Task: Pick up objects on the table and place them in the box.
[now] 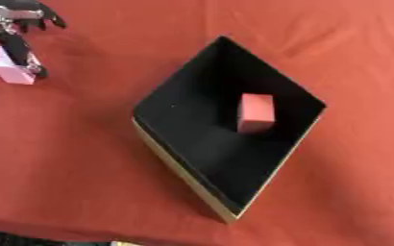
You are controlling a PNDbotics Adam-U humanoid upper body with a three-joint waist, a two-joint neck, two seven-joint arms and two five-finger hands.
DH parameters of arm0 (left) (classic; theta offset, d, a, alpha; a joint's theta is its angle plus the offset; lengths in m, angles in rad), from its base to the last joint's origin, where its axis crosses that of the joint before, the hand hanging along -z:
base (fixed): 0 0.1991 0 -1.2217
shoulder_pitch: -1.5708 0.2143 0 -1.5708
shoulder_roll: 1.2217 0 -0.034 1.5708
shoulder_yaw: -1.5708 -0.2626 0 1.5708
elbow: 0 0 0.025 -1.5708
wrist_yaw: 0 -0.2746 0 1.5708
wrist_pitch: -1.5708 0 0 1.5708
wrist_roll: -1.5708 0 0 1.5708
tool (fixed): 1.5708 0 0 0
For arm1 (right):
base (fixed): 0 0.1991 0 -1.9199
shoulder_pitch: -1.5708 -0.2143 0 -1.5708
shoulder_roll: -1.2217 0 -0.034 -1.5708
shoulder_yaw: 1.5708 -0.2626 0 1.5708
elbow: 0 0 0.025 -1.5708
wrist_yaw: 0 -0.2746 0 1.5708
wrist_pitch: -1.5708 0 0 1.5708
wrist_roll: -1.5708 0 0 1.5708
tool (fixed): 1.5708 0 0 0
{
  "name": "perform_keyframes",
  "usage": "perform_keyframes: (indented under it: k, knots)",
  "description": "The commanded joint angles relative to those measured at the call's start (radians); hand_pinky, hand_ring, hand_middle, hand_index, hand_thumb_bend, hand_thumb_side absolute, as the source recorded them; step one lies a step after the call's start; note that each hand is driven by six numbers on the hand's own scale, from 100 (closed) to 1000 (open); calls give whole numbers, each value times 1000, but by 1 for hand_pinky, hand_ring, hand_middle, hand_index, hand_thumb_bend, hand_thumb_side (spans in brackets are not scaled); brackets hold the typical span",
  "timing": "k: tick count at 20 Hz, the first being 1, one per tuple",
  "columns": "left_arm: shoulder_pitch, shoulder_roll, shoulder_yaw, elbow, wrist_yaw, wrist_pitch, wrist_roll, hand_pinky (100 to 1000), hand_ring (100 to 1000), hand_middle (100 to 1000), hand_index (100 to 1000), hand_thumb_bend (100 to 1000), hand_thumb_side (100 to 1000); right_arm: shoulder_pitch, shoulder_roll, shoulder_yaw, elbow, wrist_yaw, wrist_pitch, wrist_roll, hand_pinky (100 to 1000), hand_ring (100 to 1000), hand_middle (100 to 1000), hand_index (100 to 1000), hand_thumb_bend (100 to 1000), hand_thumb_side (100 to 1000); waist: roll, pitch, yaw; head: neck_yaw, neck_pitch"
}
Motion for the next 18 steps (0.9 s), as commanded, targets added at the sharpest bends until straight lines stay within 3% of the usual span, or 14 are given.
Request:
perform_keyframes:
  k: [1, 3, 7, 12, 14, 16, 18]
  knots:
    - [-27, 42, 24, -52, 36, 14, 4, 701, 843, 898, 948, 537, 179, -7, -28, -5, -16, -4, 3, -2, 813, 648, 535, 799, 100, 664, 5, -22, 2, -2, 5]
    - [-25, 51, 22, -71, 71, 16, -6, 729, 858, 907, 954, 583, 232, -6, -30, -5, -16, -4, 4, -3, 813, 648, 535, 799, 100, 664, 5, -23, 4, -4, 5]
    - [-16, 98, -11, -104, 97, -12, -78, 765, 872, 917, 956, 709, 239, -1, -33, -6, -16, -2, 5, -4, 813, 648, 535, 799, 100, 664, 9, -26, 10, -8, 5]
    - [4, 150, -45, -139, 98, -42, -141, 775, 882, 925, 962, 797, 264, 4, -35, -6, -16, -1, 4, -4, 813, 647, 534, 799, 100, 663, 15, -31, 16, -10, 5]
    - [10, 165, -54, -147, 97, -48, -155, 776, 884, 926, 961, 811, 255, 7, -34, -6, -16, -1, 3, -4, 813, 647, 534, 799, 100, 663, 17, -34, 19, -11, 5]
    - [15, 175, -57, -150, 90, -48, -158, 771, 884, 926, 958, 818, 160, 9, -33, -6, -17, 0, 2, -4, 813, 647, 534, 799, 100, 663, 20, -36, 20, -10, 5]
    - [20, 182, -57, -144, 82, -46, -152, 774, 886, 928, 957, 819, 130, 11, -32, -6, -17, 0, 1, -4, 813, 646, 534, 799, 100, 663, 21, -37, 20, -9, 5]
